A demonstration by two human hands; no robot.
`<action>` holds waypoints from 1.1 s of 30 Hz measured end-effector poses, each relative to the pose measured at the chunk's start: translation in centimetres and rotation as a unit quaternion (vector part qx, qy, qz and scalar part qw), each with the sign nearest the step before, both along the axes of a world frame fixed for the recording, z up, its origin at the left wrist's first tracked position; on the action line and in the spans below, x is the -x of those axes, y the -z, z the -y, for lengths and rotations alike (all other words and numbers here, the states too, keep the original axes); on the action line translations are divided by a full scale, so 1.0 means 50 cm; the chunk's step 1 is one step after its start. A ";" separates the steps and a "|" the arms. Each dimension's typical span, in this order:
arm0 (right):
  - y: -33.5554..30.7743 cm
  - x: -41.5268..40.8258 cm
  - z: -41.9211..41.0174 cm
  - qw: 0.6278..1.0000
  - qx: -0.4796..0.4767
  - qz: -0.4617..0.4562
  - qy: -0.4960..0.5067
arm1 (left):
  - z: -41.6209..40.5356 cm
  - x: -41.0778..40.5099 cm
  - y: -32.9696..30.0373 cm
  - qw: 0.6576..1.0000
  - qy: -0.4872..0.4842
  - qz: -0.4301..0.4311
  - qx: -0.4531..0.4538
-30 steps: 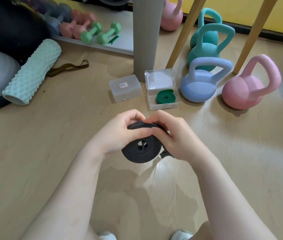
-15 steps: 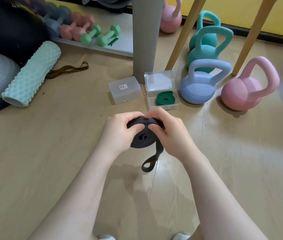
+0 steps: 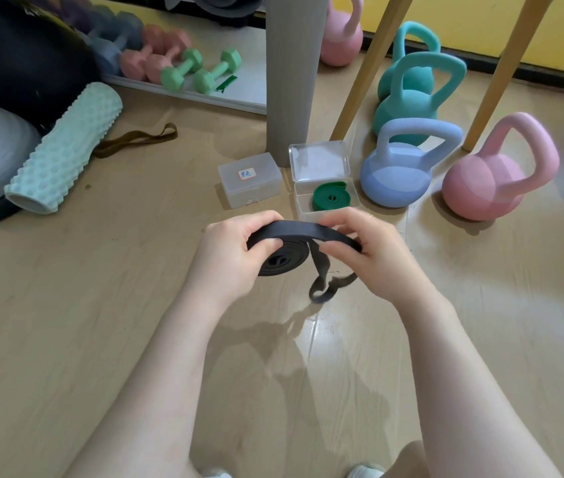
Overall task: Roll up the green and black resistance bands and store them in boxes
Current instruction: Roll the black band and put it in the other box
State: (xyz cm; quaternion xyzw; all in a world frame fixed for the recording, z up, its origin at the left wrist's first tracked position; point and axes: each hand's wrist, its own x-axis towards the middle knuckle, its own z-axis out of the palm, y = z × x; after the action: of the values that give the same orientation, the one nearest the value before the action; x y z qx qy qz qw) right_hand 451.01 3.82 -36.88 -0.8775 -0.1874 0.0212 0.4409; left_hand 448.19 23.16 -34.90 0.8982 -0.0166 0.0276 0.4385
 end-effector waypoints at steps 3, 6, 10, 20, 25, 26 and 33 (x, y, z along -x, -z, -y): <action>-0.006 0.007 0.007 0.998 -0.007 0.065 0.018 | -0.003 -0.003 0.008 0.997 0.011 -0.037 0.064; -0.002 0.018 -0.002 0.993 -0.069 -0.094 0.031 | -0.003 -0.002 0.008 0.978 0.011 -0.081 0.191; -0.011 0.022 -0.014 0.977 -0.165 -0.129 0.046 | -0.005 -0.001 -0.002 0.952 0.015 -0.090 0.292; -0.021 0.023 -0.020 0.966 -0.201 -0.157 0.031 | -0.003 -0.003 0.002 0.932 -0.013 -0.081 0.352; -0.018 0.019 -0.014 0.981 -0.136 -0.136 0.018 | -0.001 -0.008 0.006 0.934 -0.034 -0.065 0.349; -0.015 0.017 -0.014 0.986 -0.111 -0.123 0.024 | -0.001 -0.008 0.007 0.938 -0.031 -0.063 0.340; -0.005 0.017 -0.026 0.984 -0.149 -0.088 0.046 | 0.001 -0.012 0.013 0.922 -0.061 -0.058 0.377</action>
State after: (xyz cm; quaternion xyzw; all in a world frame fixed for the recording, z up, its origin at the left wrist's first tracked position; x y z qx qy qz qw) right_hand 450.16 5.12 -36.63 -0.8046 -0.1082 0.0497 0.5818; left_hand 448.78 23.10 -35.53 0.6654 0.0758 0.0064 0.7426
